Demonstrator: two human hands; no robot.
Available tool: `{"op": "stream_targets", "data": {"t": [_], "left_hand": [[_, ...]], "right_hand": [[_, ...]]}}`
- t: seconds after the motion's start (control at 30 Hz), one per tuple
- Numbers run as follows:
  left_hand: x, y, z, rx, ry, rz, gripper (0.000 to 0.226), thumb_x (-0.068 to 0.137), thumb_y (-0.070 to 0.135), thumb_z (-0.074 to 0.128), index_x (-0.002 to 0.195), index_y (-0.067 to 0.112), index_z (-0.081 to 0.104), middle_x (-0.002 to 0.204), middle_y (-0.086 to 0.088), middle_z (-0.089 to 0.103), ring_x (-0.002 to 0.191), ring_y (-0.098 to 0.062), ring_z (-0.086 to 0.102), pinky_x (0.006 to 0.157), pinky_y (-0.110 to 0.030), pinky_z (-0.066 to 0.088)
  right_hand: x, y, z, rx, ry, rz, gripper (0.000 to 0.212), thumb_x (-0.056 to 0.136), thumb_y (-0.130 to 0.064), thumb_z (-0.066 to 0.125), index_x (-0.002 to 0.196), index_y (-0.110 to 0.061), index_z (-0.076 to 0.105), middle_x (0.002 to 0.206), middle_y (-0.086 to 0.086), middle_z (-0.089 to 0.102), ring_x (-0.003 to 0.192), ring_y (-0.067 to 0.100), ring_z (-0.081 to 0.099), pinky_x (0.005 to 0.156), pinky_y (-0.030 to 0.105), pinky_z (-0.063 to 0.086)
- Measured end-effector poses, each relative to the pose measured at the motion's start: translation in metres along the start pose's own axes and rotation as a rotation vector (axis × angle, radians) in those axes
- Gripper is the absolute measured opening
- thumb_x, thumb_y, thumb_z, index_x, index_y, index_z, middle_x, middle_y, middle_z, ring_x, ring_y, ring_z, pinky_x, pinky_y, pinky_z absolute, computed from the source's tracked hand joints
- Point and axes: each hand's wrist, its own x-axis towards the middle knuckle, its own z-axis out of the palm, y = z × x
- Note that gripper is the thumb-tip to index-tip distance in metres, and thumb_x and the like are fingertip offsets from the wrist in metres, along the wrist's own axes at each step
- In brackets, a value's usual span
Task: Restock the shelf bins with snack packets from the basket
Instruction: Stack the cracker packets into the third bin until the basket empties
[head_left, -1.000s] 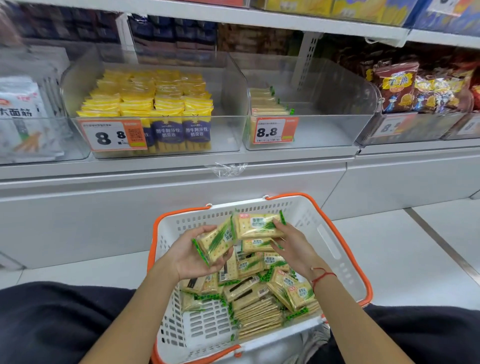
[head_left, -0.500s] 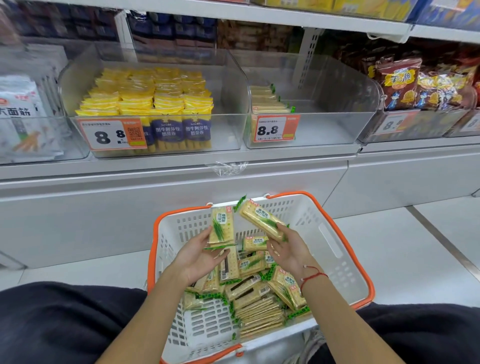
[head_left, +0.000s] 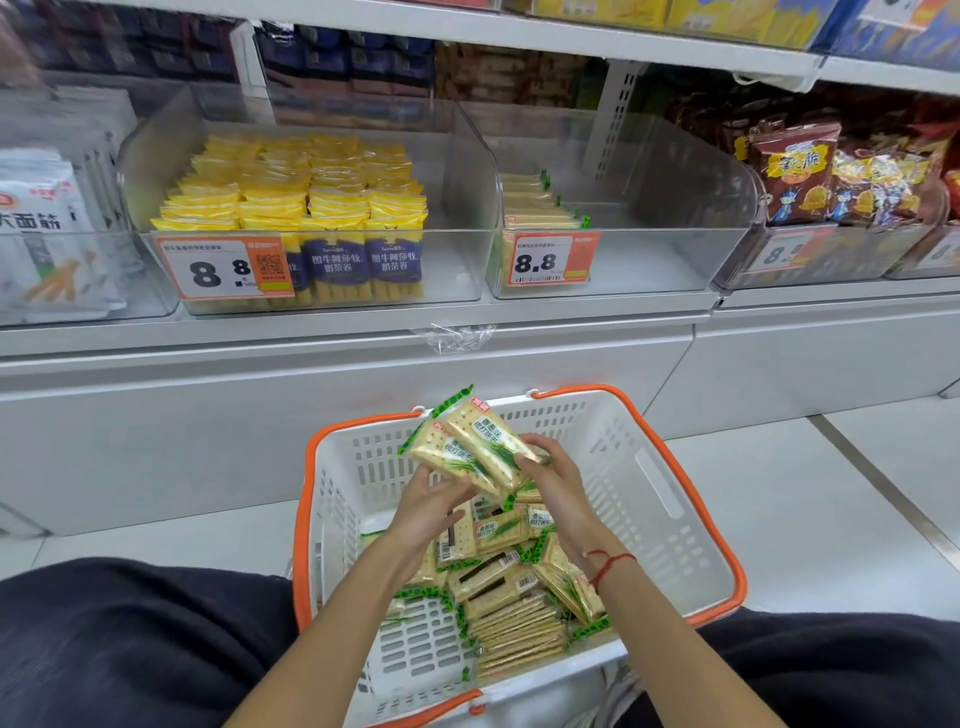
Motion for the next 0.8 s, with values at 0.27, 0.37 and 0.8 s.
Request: {"op": "stream_targets", "data": {"t": [0.27, 0.37, 0.8], "left_hand": [[0.002, -0.006, -0.004, -0.169, -0.091, -0.056, 0.060, 0.088, -0.005, 0.058, 0.132, 0.028, 0.034, 0.115, -0.009, 0.067, 0.105, -0.021, 0.066, 0.097, -0.036, 0.048], [0.004, 0.001, -0.019, -0.226, -0.137, -0.163, 0.050, 0.072, 0.001, 0.073, 0.114, 0.019, 0.054, 0.124, -0.008, 0.059, 0.106, -0.021, 0.058, 0.092, -0.037, 0.049], [0.043, -0.014, -0.044, -0.214, 0.030, -0.222, 0.042, 0.092, 0.040, 0.056, 0.128, 0.020, 0.054, 0.130, -0.009, 0.059, 0.109, -0.020, 0.062, 0.077, -0.030, 0.059]], "right_hand": [[0.000, 0.011, -0.002, 0.112, -0.260, 0.138, 0.020, 0.092, -0.012, 0.059, 0.108, -0.022, 0.063, 0.121, 0.007, 0.060, 0.103, 0.021, 0.061, 0.075, 0.034, 0.056], [0.007, 0.012, -0.004, 0.112, -0.266, 0.130, 0.020, 0.092, -0.007, 0.059, 0.106, -0.021, 0.064, 0.123, 0.009, 0.058, 0.101, 0.022, 0.062, 0.067, 0.031, 0.056], [0.075, 0.019, 0.003, -0.107, -0.490, 0.214, 0.068, 0.083, -0.024, 0.071, 0.141, -0.033, 0.037, 0.130, 0.004, 0.055, 0.117, 0.021, 0.055, 0.088, 0.034, 0.051]]}}
